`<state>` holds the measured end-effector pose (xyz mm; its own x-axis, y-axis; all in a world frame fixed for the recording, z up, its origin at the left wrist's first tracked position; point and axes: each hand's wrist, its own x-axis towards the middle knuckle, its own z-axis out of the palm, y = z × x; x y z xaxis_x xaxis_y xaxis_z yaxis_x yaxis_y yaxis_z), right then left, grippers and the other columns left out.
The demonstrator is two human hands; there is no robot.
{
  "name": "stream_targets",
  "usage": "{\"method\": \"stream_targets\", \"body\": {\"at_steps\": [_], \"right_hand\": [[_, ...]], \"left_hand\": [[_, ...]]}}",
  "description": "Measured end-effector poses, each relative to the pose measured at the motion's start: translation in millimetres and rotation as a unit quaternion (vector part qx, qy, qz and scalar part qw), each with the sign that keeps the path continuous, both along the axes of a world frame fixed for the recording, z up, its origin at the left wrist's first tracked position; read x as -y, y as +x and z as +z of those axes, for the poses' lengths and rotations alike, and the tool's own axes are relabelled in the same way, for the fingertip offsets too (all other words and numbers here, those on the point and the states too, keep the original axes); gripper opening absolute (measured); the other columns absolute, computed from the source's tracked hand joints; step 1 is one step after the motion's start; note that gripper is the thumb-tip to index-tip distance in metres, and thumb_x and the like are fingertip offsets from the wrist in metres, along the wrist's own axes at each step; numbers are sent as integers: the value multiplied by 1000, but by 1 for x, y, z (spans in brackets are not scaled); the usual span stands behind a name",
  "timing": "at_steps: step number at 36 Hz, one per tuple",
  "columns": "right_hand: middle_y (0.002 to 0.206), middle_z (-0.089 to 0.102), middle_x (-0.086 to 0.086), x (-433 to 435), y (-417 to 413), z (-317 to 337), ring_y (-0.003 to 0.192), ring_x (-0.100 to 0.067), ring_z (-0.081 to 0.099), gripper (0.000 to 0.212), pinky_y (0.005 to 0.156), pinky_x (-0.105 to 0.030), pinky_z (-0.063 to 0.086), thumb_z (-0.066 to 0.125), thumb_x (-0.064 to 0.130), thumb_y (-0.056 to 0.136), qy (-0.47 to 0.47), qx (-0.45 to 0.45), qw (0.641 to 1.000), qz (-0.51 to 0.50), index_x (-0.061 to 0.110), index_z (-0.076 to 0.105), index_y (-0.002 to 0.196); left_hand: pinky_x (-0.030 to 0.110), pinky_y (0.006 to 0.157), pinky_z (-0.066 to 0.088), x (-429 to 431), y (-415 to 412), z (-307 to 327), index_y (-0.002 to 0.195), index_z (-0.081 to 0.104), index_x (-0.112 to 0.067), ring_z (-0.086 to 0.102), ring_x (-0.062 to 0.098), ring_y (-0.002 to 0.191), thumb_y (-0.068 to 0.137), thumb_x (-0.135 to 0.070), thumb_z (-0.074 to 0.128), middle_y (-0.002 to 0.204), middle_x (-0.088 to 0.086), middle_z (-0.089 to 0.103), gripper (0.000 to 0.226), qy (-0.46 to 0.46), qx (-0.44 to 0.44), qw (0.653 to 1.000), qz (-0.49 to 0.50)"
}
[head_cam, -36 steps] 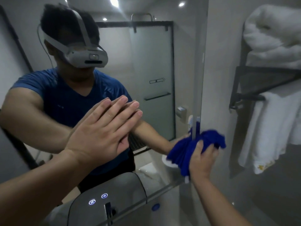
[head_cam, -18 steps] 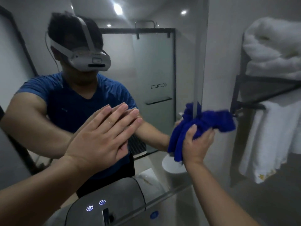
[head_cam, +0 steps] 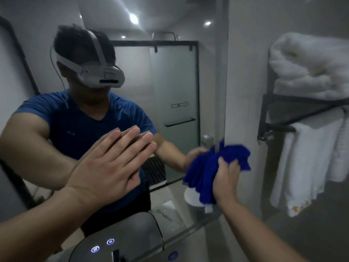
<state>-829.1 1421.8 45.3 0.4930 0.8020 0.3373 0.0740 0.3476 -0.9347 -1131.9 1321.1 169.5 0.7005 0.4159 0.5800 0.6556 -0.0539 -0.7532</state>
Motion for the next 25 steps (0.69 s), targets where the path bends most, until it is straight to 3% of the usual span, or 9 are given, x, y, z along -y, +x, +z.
{"method": "stream_targets", "body": {"at_steps": [3,6,8,11,14,18,19,22,25], "right_hand": [[135,48,-10,-4,12,75,120,-32,55,69,112,-56,46,55,50,79,71,119,990,40,18,46,139],[148,39,-2,-22,29,131,132,-15,45,82,118,-23,34,60,57,87,153,253,955,10,38,29,160],[152,40,4,-32,37,146,127,2,45,83,110,-6,29,67,63,91,213,252,944,15,49,26,161],[150,45,8,-41,31,121,127,18,45,78,109,-5,34,69,70,90,233,206,950,-6,48,33,157],[149,53,6,-41,15,54,135,-5,55,76,114,-20,42,66,72,91,186,113,976,-17,39,39,153],[125,61,22,-24,-1,-51,112,-2,65,49,96,-2,43,66,64,93,110,15,994,-22,46,45,133],[120,61,23,-19,-2,-76,109,-6,66,46,94,-3,44,64,63,93,74,-2,997,-23,45,44,131],[114,67,8,-8,5,-144,107,-23,70,56,85,-24,52,56,69,97,-73,-30,997,14,28,47,134],[107,69,5,-5,13,-173,97,-13,69,71,72,-22,48,46,77,91,-164,-16,986,28,22,52,135]], "left_hand": [[58,129,29,-1,0,0,169,33,-17,26,35,164,99,-38,51,178,9,27,76,1,0,1000,0],[58,129,28,-1,1,-1,169,34,-17,26,35,164,99,-38,51,177,9,27,75,-2,-1,1000,2],[58,129,28,0,2,-1,168,35,-17,27,35,163,98,-38,52,177,9,28,75,-2,0,1000,3],[57,129,28,1,3,0,168,37,-17,29,35,163,98,-37,52,177,8,30,75,1,0,1000,4],[56,130,27,0,1,-1,168,37,-18,29,34,163,97,-36,52,177,7,29,75,3,2,1000,-1],[57,129,29,-1,0,-2,168,36,-17,29,35,163,97,-36,52,177,8,29,75,9,1,1000,-3],[57,129,29,-1,0,-2,168,36,-17,29,35,163,98,-35,52,177,8,29,74,9,2,1000,-4],[57,130,28,-2,0,-3,168,36,-17,29,34,163,98,-35,51,177,7,29,73,10,2,1000,-9],[58,129,29,-2,0,-3,168,36,-18,30,34,163,99,-35,51,177,7,29,73,9,3,1000,-10]]}}
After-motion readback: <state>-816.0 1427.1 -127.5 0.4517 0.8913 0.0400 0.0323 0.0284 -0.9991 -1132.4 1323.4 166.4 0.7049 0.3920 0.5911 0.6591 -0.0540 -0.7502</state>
